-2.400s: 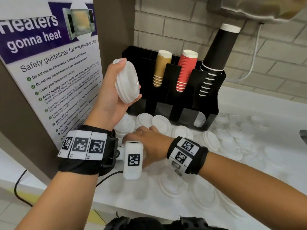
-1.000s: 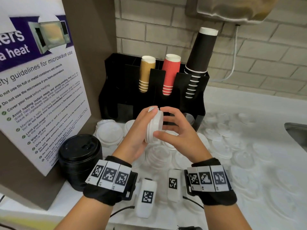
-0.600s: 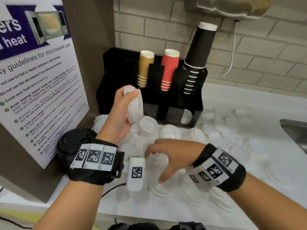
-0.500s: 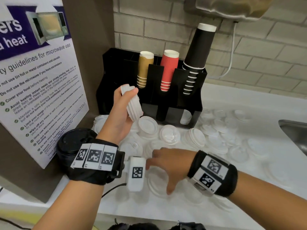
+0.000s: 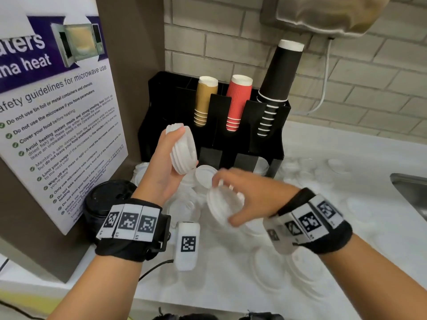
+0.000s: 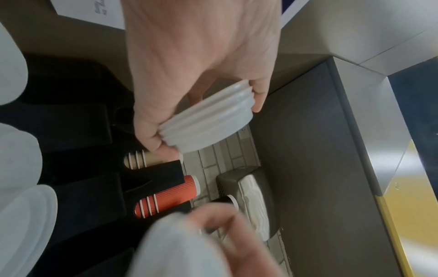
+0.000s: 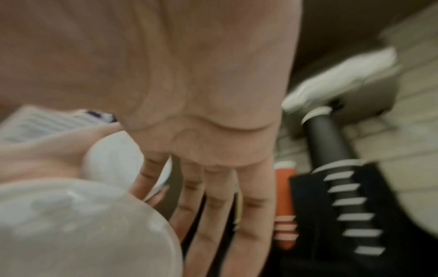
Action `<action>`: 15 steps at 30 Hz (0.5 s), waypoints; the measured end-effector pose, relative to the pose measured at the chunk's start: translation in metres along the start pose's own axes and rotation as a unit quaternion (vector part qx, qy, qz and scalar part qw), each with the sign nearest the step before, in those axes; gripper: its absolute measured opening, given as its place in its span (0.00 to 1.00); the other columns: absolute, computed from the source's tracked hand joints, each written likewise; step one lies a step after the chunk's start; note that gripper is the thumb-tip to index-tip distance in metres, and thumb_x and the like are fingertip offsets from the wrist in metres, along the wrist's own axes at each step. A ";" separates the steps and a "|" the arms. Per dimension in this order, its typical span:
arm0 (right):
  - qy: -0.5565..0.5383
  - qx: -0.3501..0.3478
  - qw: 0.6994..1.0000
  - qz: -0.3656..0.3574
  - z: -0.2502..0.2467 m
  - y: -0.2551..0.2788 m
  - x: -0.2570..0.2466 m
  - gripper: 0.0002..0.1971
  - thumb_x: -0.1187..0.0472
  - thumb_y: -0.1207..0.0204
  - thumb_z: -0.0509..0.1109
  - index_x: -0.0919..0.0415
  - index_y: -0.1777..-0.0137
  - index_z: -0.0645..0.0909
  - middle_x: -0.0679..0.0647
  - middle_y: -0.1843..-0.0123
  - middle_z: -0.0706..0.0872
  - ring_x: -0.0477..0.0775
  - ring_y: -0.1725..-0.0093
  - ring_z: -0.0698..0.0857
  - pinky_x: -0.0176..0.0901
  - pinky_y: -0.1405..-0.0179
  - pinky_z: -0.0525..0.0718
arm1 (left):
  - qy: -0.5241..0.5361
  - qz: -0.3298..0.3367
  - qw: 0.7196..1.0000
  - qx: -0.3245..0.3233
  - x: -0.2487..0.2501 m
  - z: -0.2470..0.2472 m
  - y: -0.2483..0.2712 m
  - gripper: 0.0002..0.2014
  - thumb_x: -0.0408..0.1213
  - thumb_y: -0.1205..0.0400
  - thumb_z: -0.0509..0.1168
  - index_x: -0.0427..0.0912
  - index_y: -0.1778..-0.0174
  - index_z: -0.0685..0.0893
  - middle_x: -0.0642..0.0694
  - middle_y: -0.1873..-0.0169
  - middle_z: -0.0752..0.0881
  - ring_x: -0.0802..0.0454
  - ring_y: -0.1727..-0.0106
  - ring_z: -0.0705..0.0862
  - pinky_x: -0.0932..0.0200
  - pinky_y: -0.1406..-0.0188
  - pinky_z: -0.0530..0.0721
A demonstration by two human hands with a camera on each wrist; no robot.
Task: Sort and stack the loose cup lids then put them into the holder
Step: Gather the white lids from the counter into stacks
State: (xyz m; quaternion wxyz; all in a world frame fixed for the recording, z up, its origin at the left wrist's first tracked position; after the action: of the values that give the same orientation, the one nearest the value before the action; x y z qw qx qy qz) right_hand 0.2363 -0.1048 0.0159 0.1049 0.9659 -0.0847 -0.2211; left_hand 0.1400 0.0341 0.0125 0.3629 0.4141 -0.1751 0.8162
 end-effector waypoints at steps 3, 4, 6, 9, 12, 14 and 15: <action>-0.129 0.159 0.979 -0.001 -0.035 0.009 0.007 0.33 0.50 0.40 0.81 0.40 0.38 0.68 0.46 0.43 0.77 0.49 0.49 0.84 0.35 0.61 0.81 | 0.008 -0.022 1.000 0.009 -0.009 -0.003 0.002 0.15 0.49 0.22 0.65 0.54 0.39 0.80 0.49 0.44 0.82 0.51 0.46 0.81 0.50 0.52 0.83; -0.180 0.205 0.962 -0.006 -0.039 0.012 0.007 0.32 0.50 0.39 0.81 0.39 0.37 0.68 0.44 0.44 0.78 0.46 0.51 0.85 0.32 0.64 0.81 | 0.006 -0.037 0.999 0.005 -0.014 -0.002 0.003 0.16 0.51 0.25 0.68 0.54 0.42 0.83 0.49 0.47 0.84 0.50 0.47 0.82 0.49 0.53 0.82; -0.245 0.271 0.931 -0.017 -0.037 0.016 0.004 0.32 0.48 0.38 0.82 0.37 0.37 0.70 0.41 0.43 0.79 0.41 0.51 0.85 0.29 0.65 0.81 | 0.015 -0.066 0.997 -0.035 -0.026 0.006 0.008 0.12 0.53 0.28 0.71 0.54 0.52 0.89 0.50 0.53 0.89 0.51 0.51 0.86 0.52 0.57 0.85; -0.254 0.305 0.918 -0.032 -0.022 0.016 -0.003 0.32 0.45 0.38 0.81 0.36 0.36 0.70 0.41 0.40 0.79 0.41 0.45 0.84 0.28 0.62 0.80 | 0.032 -0.088 0.992 -0.084 -0.039 0.015 0.014 0.13 0.53 0.27 0.70 0.54 0.51 0.91 0.50 0.55 0.92 0.54 0.55 0.91 0.57 0.65 0.88; -0.247 0.303 0.920 -0.039 -0.012 0.018 -0.005 0.32 0.49 0.35 0.81 0.35 0.33 0.71 0.39 0.38 0.78 0.42 0.41 0.82 0.29 0.59 0.81 | 0.010 -0.108 0.989 -0.100 -0.045 0.016 0.015 0.25 0.54 0.29 0.72 0.50 0.37 0.84 0.47 0.47 0.91 0.51 0.48 0.91 0.54 0.60 0.89; -0.251 0.297 0.920 -0.050 -0.010 0.020 -0.005 0.33 0.55 0.33 0.80 0.35 0.31 0.71 0.37 0.35 0.78 0.43 0.38 0.81 0.31 0.58 0.83 | -0.023 -0.115 0.986 -0.119 -0.048 0.017 0.016 0.28 0.56 0.30 0.71 0.52 0.34 0.85 0.44 0.39 0.89 0.47 0.39 0.88 0.50 0.48 0.88; -0.253 0.294 0.920 -0.054 -0.010 0.021 -0.004 0.33 0.58 0.32 0.79 0.37 0.29 0.71 0.36 0.34 0.77 0.43 0.37 0.80 0.33 0.56 0.84 | -0.034 -0.118 0.985 -0.121 -0.049 0.017 0.017 0.27 0.57 0.30 0.71 0.53 0.35 0.86 0.43 0.37 0.88 0.45 0.36 0.87 0.48 0.44 0.87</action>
State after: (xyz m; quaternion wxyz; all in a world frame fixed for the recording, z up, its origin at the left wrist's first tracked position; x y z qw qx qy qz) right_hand 0.2348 -0.1225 0.0320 -0.2205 0.8681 -0.1173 -0.4290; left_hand 0.1559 -0.0092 -0.0162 0.4977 0.4126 -0.2354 0.7258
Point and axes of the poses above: each hand's wrist, its own y-axis away from the middle knuckle, its own z-axis out of the palm, x = y × z, the point moved 5 cm from there along -y, towards the middle knuckle
